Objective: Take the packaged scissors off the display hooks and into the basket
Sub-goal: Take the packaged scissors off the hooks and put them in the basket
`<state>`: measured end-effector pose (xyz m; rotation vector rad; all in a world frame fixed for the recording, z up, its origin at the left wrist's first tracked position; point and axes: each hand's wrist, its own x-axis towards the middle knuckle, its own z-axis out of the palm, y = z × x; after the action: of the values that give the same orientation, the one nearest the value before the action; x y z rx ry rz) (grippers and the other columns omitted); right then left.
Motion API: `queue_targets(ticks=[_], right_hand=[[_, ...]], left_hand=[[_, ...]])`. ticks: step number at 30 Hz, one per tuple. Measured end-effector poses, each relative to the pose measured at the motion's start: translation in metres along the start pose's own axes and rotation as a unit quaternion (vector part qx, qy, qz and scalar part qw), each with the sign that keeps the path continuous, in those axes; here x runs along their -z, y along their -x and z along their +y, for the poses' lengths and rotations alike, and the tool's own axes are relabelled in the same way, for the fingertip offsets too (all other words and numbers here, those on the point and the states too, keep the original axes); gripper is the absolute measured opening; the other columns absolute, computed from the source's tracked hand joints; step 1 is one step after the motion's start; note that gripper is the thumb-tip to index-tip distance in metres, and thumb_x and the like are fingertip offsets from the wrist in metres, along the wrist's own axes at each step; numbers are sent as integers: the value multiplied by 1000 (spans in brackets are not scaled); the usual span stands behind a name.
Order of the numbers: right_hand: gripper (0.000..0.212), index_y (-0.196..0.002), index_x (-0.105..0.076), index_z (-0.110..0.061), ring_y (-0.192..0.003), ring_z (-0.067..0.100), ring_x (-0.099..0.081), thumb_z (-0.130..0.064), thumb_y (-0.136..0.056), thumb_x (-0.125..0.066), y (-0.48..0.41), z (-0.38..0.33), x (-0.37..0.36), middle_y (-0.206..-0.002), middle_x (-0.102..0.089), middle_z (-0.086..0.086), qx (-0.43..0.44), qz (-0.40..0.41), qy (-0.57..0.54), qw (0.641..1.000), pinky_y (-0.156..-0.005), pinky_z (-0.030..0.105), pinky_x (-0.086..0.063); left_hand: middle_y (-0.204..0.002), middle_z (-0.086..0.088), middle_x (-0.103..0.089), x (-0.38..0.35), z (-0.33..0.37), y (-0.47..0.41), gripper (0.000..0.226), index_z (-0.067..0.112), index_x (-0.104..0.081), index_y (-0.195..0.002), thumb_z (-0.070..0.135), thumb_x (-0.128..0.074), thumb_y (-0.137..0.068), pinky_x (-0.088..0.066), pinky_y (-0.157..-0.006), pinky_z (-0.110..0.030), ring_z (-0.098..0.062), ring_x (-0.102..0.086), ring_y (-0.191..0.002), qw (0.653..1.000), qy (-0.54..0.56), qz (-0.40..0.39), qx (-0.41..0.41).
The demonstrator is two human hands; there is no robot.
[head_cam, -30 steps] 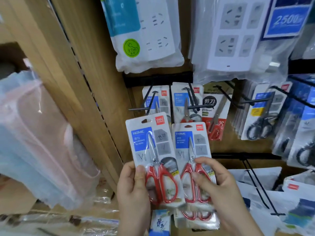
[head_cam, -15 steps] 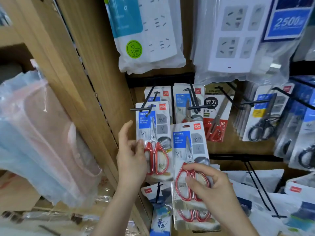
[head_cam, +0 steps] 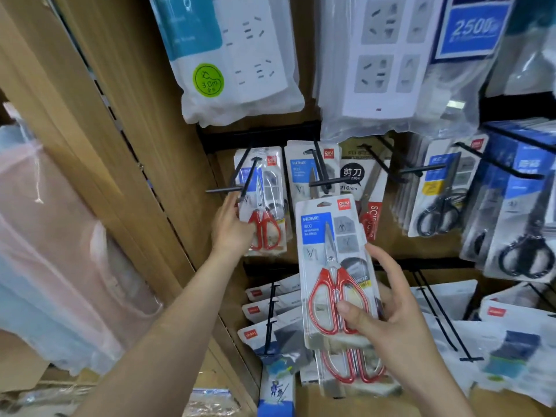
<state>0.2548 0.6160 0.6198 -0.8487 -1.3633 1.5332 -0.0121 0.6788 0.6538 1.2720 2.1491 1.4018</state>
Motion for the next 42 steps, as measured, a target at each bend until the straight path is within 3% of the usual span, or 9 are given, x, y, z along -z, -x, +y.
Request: queue_targets(ticks=[5,10,14,19,25,29,33,37,42], right_hand=[[71,-123,-49,-54,-100,13,-72,-7,-78,-76,0,1,-4,-113,-74,-4,7,13,-5,1000,-72,24,-60],[70,-119,-51,-62,-108,14,-69,-11,-79,-78,-2,5,-5,-123,-70,-3,20,-12,31,999,-89,35,-58],[67,-122,-51,-60,-110,14,-68,-18,-78,-81,2,4,-7,-125,-68,-4,14,-50,57,997,-94,38,-55],[35,-118,-60,-43,-82,-2,-69,-29,-86,-65,4,3,-7,-105,-71,-7,7,-47,43,998,-65,15,-54],[32,-112,-61,-40,-53,5,-47,-26,-85,-70,4,5,-7,-102,-75,-5,1,-42,70,997,-52,20,-44],[36,-110,-63,-46,-62,18,-47,-49,-76,-75,0,14,-9,-102,-66,24,-7,-36,86,996,-59,30,-43],[36,-98,-74,-34,-76,14,-64,-61,-74,-71,-4,18,-14,-89,-72,-4,-2,-43,115,992,-69,26,-50],[36,-89,-74,-27,-85,39,-65,-61,-81,-64,-5,11,-29,-88,-72,13,8,-85,117,989,-80,53,-55],[36,-84,-73,-24,-81,34,-65,-58,-79,-60,-7,6,-43,-85,-71,14,28,-83,118,989,-77,44,-52]], left_hand=[[-132,5,-51,2,3,32,44,33,-55,-133,16,-62,-94,-42,-107,-33,-16,-47,-129,998,-17,46,-33],[-93,9,-72,6,37,78,22,29,-59,-121,28,-52,-101,-57,-78,-28,-3,-69,-85,968,222,-112,18],[-95,5,-77,8,43,76,29,23,-58,-122,30,-59,-94,-58,-74,-33,-12,-74,-91,947,281,-147,53],[-101,-4,-77,9,37,78,12,15,-63,-104,16,-65,-92,-60,-63,-29,-18,-75,-92,945,304,-93,80],[-98,6,-77,15,39,87,14,21,-65,-104,12,-62,-94,-59,-57,-26,-12,-74,-92,939,326,-74,75],[-96,1,-78,28,47,93,13,22,-69,-102,20,-66,-88,-59,-56,-26,-15,-75,-89,941,336,-26,39],[-92,2,-78,41,55,101,21,23,-69,-97,33,-68,-78,-59,-54,-27,-14,-75,-88,948,319,18,-12],[-88,3,-77,49,54,96,9,25,-67,-92,31,-67,-86,-59,-60,-33,-17,-75,-86,956,289,55,-15],[-86,6,-77,55,56,87,4,25,-63,-90,29,-64,-91,-61,-58,-31,-11,-75,-84,964,256,62,-20]])
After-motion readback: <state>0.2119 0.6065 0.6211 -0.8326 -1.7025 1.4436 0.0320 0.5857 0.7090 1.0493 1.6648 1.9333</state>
